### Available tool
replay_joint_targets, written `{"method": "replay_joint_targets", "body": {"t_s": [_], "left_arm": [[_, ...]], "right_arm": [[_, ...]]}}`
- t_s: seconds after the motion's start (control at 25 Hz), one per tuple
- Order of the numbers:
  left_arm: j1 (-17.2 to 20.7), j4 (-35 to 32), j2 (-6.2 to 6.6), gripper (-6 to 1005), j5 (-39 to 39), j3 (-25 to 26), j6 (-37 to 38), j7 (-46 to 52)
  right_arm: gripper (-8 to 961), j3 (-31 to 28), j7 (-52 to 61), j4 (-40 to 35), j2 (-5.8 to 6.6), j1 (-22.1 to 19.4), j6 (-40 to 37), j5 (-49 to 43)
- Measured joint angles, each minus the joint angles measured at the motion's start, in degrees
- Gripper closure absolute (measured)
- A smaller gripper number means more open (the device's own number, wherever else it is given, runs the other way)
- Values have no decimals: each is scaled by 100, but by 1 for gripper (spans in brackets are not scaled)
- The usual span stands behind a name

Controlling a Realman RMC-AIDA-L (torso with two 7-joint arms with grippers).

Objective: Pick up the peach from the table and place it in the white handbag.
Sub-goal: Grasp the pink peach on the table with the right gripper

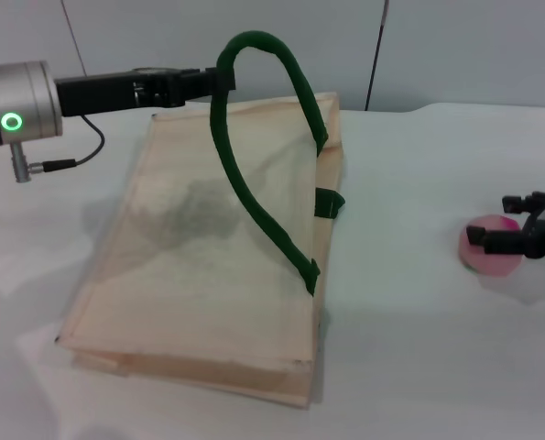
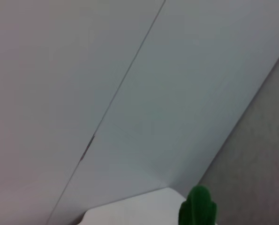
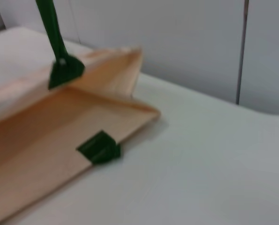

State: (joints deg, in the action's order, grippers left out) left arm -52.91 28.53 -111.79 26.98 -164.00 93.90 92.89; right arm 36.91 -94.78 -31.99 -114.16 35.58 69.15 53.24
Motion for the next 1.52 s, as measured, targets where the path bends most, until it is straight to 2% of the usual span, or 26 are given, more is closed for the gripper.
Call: {"method": "replay_joint_targets", "body": {"t_s": [0.24, 0.6, 0.8, 1.0, 1.28, 1.52], "left_arm": [[20, 55, -14, 880, 203, 0, 235, 0], [89, 57, 6, 880, 309, 0, 342, 0], [89, 57, 8, 880, 313, 0, 359, 4], [88, 57, 10, 880, 316, 0, 383, 8], [94, 57, 43, 880, 318, 0, 429, 33], [104, 57, 49, 880, 318, 0, 436, 35]], "right_arm": [[61, -6, 225, 0, -10, 85, -32, -457], [70, 4, 262, -1, -28, 111, -41, -558], [209, 10, 271, -123, -63, 108, 23, -564], [234, 16, 275, -240, -120, 80, 77, -567], [270, 26, 276, -257, -121, 80, 182, -569], [342, 116, 276, -257, -130, 90, 227, -569]]}}
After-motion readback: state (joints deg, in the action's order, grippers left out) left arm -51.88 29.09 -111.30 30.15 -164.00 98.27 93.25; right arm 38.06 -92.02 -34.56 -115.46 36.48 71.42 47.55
